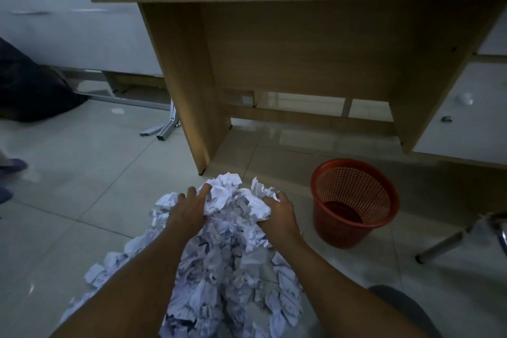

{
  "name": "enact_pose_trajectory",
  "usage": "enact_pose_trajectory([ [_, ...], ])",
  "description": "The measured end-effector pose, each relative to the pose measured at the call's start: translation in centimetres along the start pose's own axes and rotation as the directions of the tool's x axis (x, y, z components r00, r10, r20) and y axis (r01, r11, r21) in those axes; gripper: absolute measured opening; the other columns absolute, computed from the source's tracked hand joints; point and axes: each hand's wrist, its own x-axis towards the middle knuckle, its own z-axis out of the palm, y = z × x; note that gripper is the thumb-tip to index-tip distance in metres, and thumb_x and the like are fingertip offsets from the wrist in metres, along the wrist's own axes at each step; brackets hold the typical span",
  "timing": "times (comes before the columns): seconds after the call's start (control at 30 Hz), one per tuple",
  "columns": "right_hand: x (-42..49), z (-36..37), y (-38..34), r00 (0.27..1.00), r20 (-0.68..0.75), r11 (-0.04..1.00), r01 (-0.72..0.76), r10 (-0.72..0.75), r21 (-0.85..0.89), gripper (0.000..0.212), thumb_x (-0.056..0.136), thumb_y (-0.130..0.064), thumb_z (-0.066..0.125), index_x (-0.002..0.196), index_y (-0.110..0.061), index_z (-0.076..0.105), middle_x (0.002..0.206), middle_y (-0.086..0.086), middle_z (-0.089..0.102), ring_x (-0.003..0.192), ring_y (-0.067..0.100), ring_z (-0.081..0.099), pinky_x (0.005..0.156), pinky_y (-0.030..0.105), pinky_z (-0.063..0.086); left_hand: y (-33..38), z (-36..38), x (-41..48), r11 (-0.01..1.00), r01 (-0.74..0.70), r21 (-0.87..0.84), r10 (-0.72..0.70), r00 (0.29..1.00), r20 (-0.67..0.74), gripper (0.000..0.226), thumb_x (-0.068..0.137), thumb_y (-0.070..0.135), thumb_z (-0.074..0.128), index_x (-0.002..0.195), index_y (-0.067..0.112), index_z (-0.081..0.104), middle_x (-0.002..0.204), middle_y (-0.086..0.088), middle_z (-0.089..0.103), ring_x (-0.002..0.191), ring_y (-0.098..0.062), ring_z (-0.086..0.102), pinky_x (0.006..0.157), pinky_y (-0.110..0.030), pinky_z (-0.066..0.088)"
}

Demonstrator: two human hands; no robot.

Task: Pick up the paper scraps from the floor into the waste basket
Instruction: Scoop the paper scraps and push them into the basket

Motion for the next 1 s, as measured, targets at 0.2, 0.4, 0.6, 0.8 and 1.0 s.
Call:
enact_pose_trajectory([
  [0.2,1.2,-3.1,-0.1,0.999,-0.027,0.999,0.026,-0.026,-0.025,0.016,0.076,-0.023,0.069,0.092,-0.021,0.072,0.103,0.008,0.063,0.101,0.027,0.058,0.087,0.037,0.051,1.2,-2.0,-0.1,1.0,0.001,-0.009,-0.002,0.999,-0.043,0.063,0.086,0.023,0.063,0.137,0.025,0.027,0.122,-0.013,0.044,0.109,-0.037,0.049,0.089,-0.044,0.045],
  [0.4,5.4,-7.3,2.2,0.948,-0.03,0.816,0.258,-0.318,-0.518,0.012,0.077,-0.013,0.063,0.077,-0.024,0.068,0.079,-0.004,0.068,0.077,0.022,0.063,0.075,0.035,0.047,3.7,-3.9,1.6,0.997,-0.017,-0.078,0.011,0.997,-0.08,0.063,0.086,0.021,0.063,0.136,0.027,0.024,0.124,-0.014,0.045,0.111,-0.038,0.048,0.09,-0.047,0.045],
  [0.6,7.0,-12.5,6.6,0.941,-0.085,0.734,0.197,-0.328,-0.65,0.019,0.068,-0.011,0.08,0.079,-0.022,0.069,0.077,-0.003,0.069,0.071,0.024,0.063,0.069,0.034,0.05,8.1,-4.2,3.9,0.99,-0.113,-0.08,0.104,0.988,-0.116,0.066,0.085,0.019,0.065,0.131,0.033,0.019,0.124,-0.014,0.048,0.11,-0.038,0.051,0.087,-0.047,0.048],
  [0.8,7.0,-15.4,11.1,0.949,-0.17,0.833,0.137,-0.266,-0.535,0.018,0.087,-0.014,0.052,0.09,-0.02,0.069,0.081,0.002,0.071,0.078,0.029,0.069,0.078,0.037,0.053,13.3,-3.7,5.8,0.981,-0.182,-0.061,0.176,0.98,-0.097,0.078,0.083,0.03,0.07,0.143,0.027,0.021,0.136,-0.015,0.043,0.126,-0.037,0.042,0.101,-0.048,0.041],
  [1.0,6.0,-18.2,14.5,0.987,-0.13,0.841,-0.145,0.089,-0.522,0.037,0.091,-0.024,0.053,0.127,-0.034,0.056,0.137,0.008,0.046,0.123,0.032,0.049,0.101,0.036,0.043,19.1,-4.2,8.3,0.965,-0.254,-0.06,0.244,0.959,-0.143,0.083,0.079,0.033,0.074,0.136,0.032,0.014,0.136,-0.014,0.043,0.122,-0.035,0.047,0.099,-0.047,0.044],
])
